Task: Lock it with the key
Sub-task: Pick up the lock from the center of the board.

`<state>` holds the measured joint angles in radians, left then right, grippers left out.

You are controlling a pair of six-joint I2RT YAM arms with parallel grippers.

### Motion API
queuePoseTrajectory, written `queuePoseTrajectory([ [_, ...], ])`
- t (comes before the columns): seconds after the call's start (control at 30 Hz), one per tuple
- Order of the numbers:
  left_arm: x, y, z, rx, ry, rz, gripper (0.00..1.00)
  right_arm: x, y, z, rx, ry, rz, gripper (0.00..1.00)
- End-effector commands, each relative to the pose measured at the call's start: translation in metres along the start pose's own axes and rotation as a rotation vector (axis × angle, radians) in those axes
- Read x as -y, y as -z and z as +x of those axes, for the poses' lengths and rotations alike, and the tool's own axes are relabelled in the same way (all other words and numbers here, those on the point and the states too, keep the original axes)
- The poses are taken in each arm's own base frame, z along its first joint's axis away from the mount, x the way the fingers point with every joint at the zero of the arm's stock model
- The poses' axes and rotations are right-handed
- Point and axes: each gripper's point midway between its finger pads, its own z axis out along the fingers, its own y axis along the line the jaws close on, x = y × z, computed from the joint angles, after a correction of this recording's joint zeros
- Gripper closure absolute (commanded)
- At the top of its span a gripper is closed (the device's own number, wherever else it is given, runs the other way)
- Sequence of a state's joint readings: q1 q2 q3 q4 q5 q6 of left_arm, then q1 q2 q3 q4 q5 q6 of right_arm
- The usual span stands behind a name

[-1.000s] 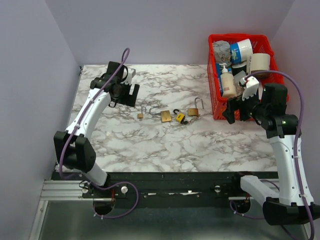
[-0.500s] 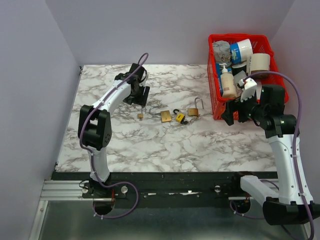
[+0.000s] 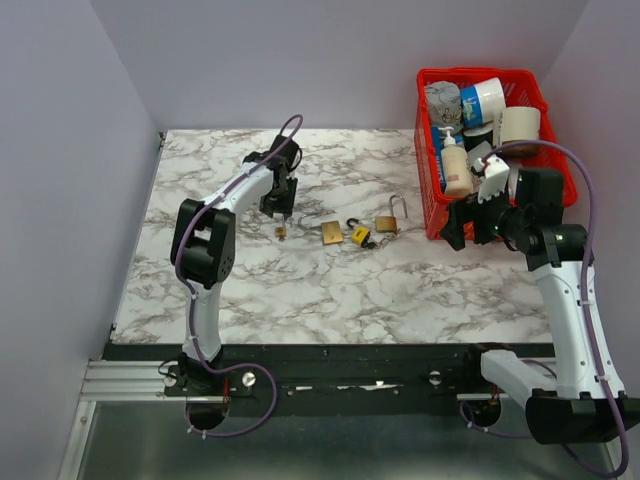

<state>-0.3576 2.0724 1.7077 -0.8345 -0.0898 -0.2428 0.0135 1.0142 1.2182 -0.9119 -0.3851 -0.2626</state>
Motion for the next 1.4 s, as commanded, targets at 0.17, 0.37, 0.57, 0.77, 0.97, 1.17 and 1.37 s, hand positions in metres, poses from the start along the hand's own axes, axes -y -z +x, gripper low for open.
queuePoseTrajectory([
  [0.17,0.012,-0.024,-0.009,-0.012,0.024,0.013,0.59,-0.007,-0.003,0.001,0.003,-0.01,-0.036,0.0],
  [0.37,0.014,-0.034,-0.013,-0.012,0.035,0.014,0.6,-0.004,-0.006,0.001,-0.006,-0.012,-0.031,0.0],
  [0.57,0.007,-0.048,-0.004,-0.045,0.035,-0.029,0.7,-0.004,-0.007,0.0,-0.011,-0.016,-0.034,0.0],
  [0.77,0.011,-0.057,0.007,-0.075,0.048,-0.023,0.71,-0.003,-0.009,0.0,-0.013,-0.015,-0.034,0.0],
  [0.97,0.01,-0.069,0.021,-0.123,0.051,-0.03,0.84,-0.002,-0.009,-0.006,-0.008,-0.017,-0.034,0.0],
  [1.17,0.011,-0.062,0.016,-0.118,0.048,-0.016,1.0,-0.015,0.0,-0.027,0.062,0.008,-0.104,0.0],
  [1.37,0.027,-0.001,-0.024,0.066,0.078,0.108,1.0,-0.033,-0.003,-0.048,0.108,-0.024,-0.23,0.0],
])
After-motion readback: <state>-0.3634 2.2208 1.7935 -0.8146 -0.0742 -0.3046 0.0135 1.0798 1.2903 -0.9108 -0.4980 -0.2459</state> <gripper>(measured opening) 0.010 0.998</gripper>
